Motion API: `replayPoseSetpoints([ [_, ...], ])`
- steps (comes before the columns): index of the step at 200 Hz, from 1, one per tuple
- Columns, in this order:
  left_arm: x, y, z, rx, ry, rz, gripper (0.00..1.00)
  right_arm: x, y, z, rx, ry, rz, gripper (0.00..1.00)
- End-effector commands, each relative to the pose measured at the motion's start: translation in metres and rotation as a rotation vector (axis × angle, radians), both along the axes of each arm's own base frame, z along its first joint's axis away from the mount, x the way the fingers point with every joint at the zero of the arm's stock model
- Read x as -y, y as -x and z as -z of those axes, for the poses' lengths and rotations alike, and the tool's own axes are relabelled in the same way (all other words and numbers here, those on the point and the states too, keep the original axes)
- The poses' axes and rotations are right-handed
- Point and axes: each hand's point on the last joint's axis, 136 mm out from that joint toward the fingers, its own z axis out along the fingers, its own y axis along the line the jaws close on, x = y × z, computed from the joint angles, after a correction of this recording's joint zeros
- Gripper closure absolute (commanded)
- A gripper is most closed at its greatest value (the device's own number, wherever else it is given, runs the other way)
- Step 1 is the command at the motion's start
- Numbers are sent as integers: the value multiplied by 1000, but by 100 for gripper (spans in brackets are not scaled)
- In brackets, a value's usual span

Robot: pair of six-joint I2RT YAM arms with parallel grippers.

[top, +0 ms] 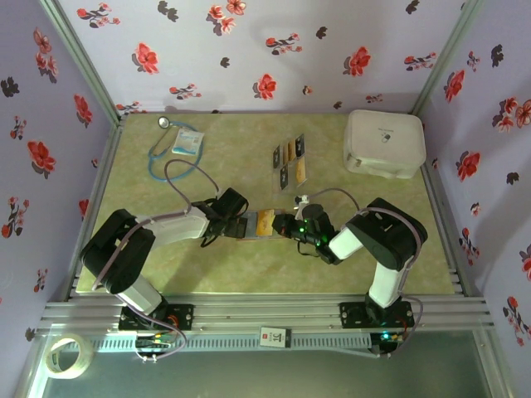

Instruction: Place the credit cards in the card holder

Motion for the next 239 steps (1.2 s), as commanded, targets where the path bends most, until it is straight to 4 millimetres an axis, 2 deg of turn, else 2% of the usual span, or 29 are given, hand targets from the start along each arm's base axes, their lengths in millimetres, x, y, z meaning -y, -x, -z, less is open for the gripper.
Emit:
replayPoseSetpoints([
  [1, -13, 5, 10, -20, -45, -30, 0, 10, -5, 8, -1, 30, 41, 100],
  [64, -13, 5, 11, -20, -43, -31, 0, 12, -18, 2, 11, 20, 44, 100],
  [161, -13, 5, 11, -22, -44, -30, 0, -1, -15, -1, 8, -11, -24, 100],
  [239, -13, 5, 11, -23, -43, -32, 0, -1, -18, -36, 82, -46, -22, 100],
])
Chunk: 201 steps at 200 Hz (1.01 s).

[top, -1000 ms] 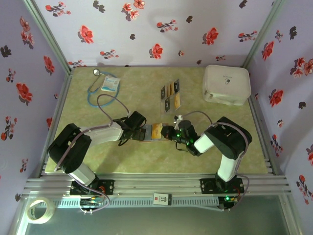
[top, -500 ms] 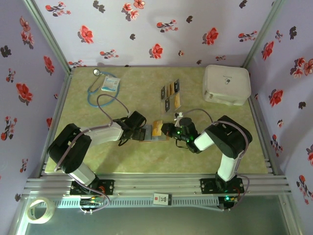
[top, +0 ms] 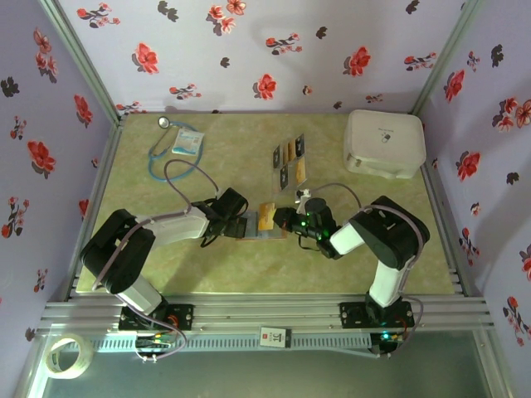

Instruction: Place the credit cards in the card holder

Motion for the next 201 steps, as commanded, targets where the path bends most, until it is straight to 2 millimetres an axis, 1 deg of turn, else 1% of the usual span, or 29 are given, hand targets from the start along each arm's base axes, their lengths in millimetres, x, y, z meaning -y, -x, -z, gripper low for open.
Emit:
replayPoseSetpoints([
  [1, -12, 5, 11, -25, -41, -28, 0, -3, -2, -20, 57, -11, -17, 100],
  [18, -13, 6, 11, -26, -42, -29, 0, -3, -3, -22, 65, -3, -15, 100],
  [42, -13, 6, 12, -26, -43, -29, 0, -5, -5, -19, 62, 1, -16, 100],
  [123, -12, 6, 10, -25, -41, -26, 0, -7, -10, -2, 40, -2, -2, 100],
  [201, -12, 6, 12, -28, -44, -25, 0, -10, -9, 2, 24, -21, -11, 100],
])
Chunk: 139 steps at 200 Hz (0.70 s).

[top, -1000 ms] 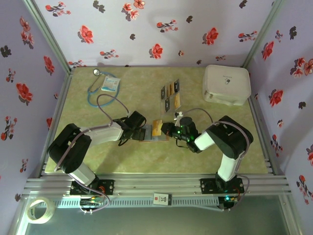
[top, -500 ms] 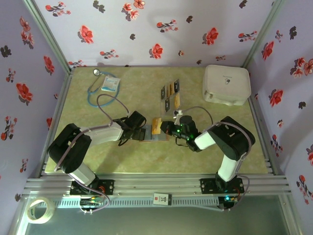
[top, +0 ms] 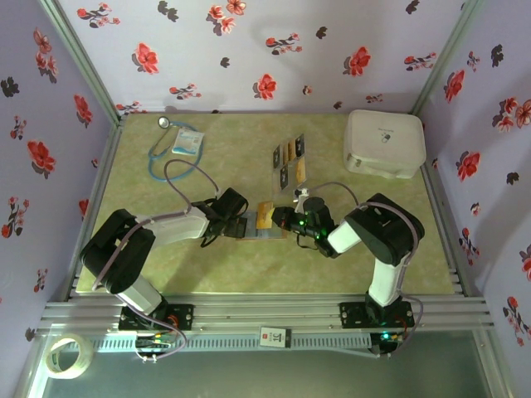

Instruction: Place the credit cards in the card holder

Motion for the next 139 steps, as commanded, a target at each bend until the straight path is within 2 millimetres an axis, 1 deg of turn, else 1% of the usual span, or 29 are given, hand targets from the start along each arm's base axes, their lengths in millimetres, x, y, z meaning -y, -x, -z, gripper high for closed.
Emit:
replayPoseSetpoints([
  [1, -13, 6, 12, -28, -44, -25, 0, -5, -3, -5, 16, -26, -7, 100],
  [100, -13, 7, 13, -30, -45, -27, 0, -9, 5, 0, -7, -43, -31, 100],
  [139, -13, 6, 14, -30, -46, -29, 0, -6, 8, 3, -15, -43, -23, 100],
])
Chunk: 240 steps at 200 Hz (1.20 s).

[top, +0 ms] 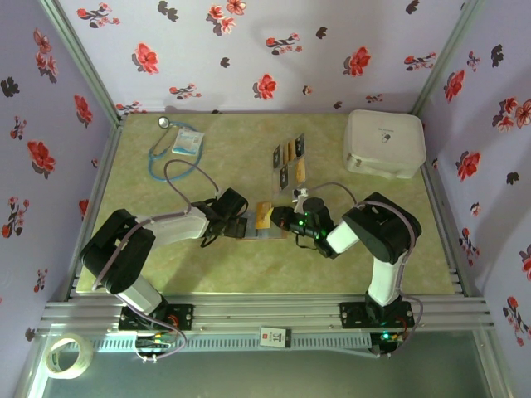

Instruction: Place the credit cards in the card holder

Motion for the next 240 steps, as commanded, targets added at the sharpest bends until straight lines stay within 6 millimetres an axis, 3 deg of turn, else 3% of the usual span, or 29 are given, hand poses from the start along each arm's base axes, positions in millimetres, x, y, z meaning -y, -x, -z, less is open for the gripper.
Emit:
replayPoseSetpoints([
  [1, -13, 6, 13, -32, -47, -28, 0, 0, 6, 5, -10, -9, -10, 100],
  [240, -11, 6, 13, -32, -45, -26, 0, 2, 22, 21, -56, -27, -23, 100],
])
